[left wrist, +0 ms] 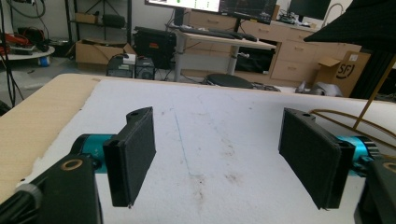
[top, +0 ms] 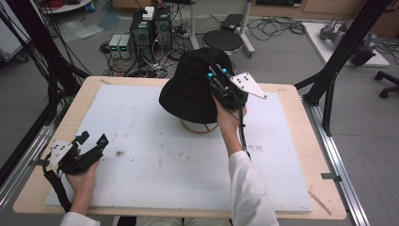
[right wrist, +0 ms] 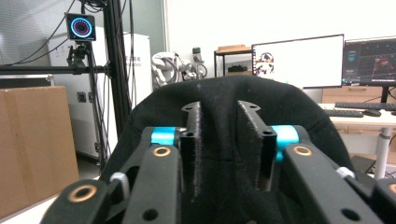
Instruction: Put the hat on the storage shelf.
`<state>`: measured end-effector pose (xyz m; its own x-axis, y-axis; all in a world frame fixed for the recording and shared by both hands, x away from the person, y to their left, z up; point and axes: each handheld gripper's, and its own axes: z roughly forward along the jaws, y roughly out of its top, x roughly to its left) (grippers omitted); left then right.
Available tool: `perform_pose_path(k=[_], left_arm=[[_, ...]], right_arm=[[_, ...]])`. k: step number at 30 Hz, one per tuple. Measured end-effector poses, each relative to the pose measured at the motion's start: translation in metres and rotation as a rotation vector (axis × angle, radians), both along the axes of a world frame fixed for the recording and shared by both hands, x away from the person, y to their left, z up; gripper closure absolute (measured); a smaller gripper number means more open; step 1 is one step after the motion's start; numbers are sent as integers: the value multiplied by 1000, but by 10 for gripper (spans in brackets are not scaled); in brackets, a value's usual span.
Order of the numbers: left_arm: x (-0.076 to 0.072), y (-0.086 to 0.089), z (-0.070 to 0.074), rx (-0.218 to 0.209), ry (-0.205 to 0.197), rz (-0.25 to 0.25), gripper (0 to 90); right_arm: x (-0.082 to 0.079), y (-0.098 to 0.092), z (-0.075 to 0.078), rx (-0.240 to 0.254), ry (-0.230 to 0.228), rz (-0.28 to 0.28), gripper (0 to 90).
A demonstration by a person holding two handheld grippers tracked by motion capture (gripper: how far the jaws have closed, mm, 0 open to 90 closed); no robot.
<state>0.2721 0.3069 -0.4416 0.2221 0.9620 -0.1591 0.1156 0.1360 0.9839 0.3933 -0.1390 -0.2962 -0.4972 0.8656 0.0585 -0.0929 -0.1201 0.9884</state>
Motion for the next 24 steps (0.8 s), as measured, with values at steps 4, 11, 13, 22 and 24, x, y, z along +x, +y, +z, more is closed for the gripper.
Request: perform_pose_path(k=[4, 11, 13, 22, 24], left_arm=[[0, 0, 0, -1, 2, -1, 274], [-3, 1, 0, -17, -1, 3, 274], [-3, 1, 0, -16, -2, 4, 274], [-5, 2, 0, -26, -3, 8, 274], [-5, 2, 0, -26, -3, 8, 275]], right_arm=[[-4, -4, 4, 11, 5, -3, 515], [-18, -19, 3, 6, 107, 9, 333], [-21, -25, 2, -3, 105, 3, 330], [-34, -51, 1, 27, 140, -95, 241], [-38, -57, 1, 23, 133, -108, 239]])
